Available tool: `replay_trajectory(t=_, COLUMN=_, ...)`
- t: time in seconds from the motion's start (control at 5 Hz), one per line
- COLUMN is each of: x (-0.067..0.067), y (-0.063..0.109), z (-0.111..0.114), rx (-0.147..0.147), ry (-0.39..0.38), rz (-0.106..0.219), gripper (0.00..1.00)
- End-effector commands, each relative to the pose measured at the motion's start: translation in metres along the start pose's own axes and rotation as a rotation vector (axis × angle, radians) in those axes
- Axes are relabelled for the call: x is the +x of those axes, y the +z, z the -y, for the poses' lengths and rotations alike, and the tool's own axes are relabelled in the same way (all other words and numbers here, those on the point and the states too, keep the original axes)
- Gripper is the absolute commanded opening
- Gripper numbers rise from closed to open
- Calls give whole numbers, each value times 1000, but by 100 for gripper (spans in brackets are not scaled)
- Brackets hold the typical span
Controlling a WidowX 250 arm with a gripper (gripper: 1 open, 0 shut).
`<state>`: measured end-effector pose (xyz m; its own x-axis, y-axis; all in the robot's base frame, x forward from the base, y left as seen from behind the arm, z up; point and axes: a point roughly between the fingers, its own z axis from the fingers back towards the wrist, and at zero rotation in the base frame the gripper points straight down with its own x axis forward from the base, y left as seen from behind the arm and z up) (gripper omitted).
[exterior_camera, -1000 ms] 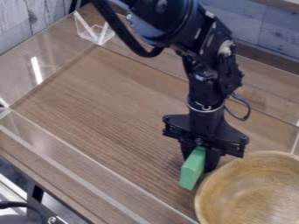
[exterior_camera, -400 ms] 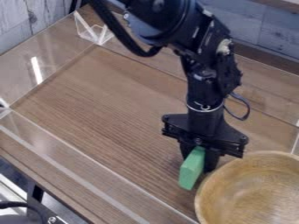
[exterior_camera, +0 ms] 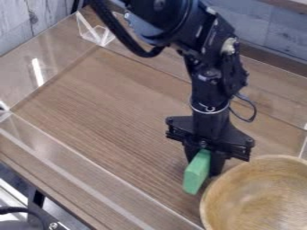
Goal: Put green stick into wooden bowl
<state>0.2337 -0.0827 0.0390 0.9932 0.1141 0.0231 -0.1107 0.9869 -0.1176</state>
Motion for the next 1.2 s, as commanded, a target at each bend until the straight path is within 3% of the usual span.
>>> replay_trajectory(t=0.0, x=3, y=10, z=5, rx=-23, ry=-21, rz=36, gripper=0)
replay_trajectory(t=0.4, x=2, y=9, z=6, rx=-28, ry=-33, rz=29, gripper=0)
replay_trajectory(t=1.0, x=35, y=14, z=26, rx=-46, ry=-48, rz=59, gripper=0)
